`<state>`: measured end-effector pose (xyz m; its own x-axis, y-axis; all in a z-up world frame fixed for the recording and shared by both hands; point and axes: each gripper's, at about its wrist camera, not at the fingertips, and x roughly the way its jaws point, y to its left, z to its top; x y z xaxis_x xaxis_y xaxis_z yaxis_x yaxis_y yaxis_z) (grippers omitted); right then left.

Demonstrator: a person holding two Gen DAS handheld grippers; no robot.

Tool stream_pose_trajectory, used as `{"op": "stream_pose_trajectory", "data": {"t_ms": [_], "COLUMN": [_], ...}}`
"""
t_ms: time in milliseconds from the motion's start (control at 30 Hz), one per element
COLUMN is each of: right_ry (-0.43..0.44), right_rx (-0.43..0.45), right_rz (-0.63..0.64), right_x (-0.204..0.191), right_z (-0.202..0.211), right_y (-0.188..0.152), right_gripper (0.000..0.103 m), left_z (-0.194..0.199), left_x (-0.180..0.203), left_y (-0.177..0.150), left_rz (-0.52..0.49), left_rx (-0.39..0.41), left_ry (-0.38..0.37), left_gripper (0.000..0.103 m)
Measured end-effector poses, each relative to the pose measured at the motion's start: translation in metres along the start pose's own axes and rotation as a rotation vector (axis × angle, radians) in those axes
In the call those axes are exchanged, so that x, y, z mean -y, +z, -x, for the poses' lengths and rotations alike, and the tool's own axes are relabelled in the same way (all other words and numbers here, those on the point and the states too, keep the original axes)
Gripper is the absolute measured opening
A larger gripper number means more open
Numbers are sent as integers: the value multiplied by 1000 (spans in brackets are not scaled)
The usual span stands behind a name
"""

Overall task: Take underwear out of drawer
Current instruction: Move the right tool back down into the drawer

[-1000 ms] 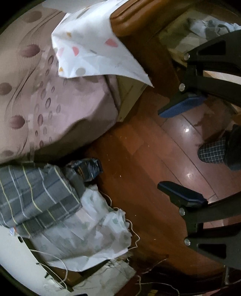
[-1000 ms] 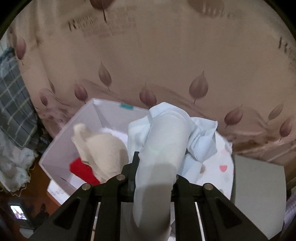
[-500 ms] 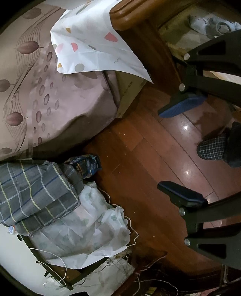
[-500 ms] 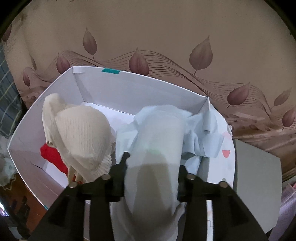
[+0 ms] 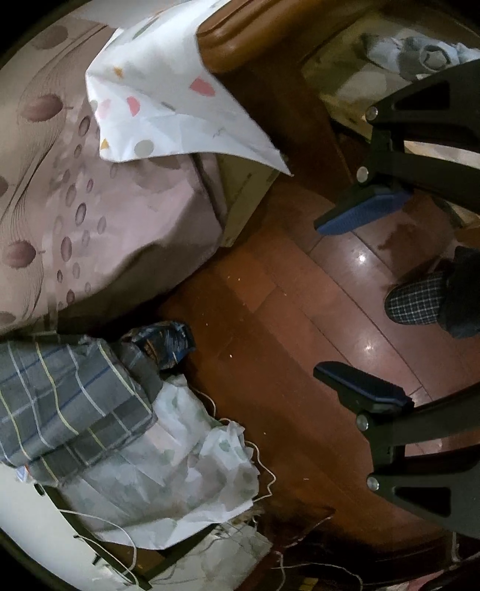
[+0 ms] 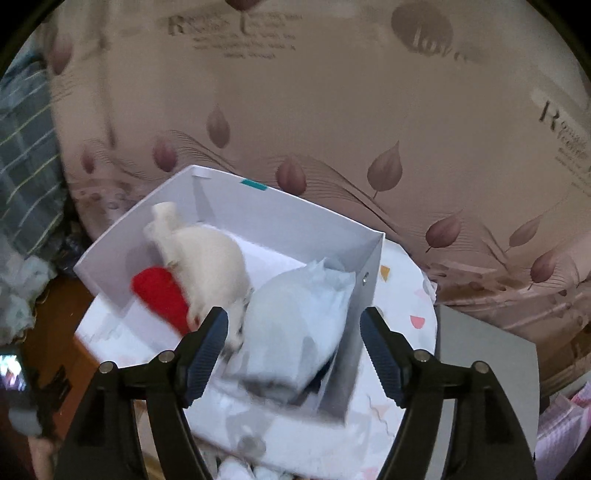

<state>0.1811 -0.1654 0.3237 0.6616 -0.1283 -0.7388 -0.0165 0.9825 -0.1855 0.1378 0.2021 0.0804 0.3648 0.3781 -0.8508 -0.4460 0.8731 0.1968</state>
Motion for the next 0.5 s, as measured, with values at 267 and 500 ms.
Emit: {"op": "stream_pose_trajectory", "data": {"t_ms": [267, 500], "right_ry": [50, 109], "right_rx": [-99, -297], "right_rz": [125, 137], "right_x": [-13, -21], "right_z": [34, -6], "right_y": [-91, -173], "right_gripper": [71, 71], "left_z": [-1, -2], "left_x": [10, 13], "left_y": [-4, -4], "left_rz": [-28, -40], "left_rx": [-14, -21], "left_ry": [-14, -20], "left_gripper": [73, 73]}}
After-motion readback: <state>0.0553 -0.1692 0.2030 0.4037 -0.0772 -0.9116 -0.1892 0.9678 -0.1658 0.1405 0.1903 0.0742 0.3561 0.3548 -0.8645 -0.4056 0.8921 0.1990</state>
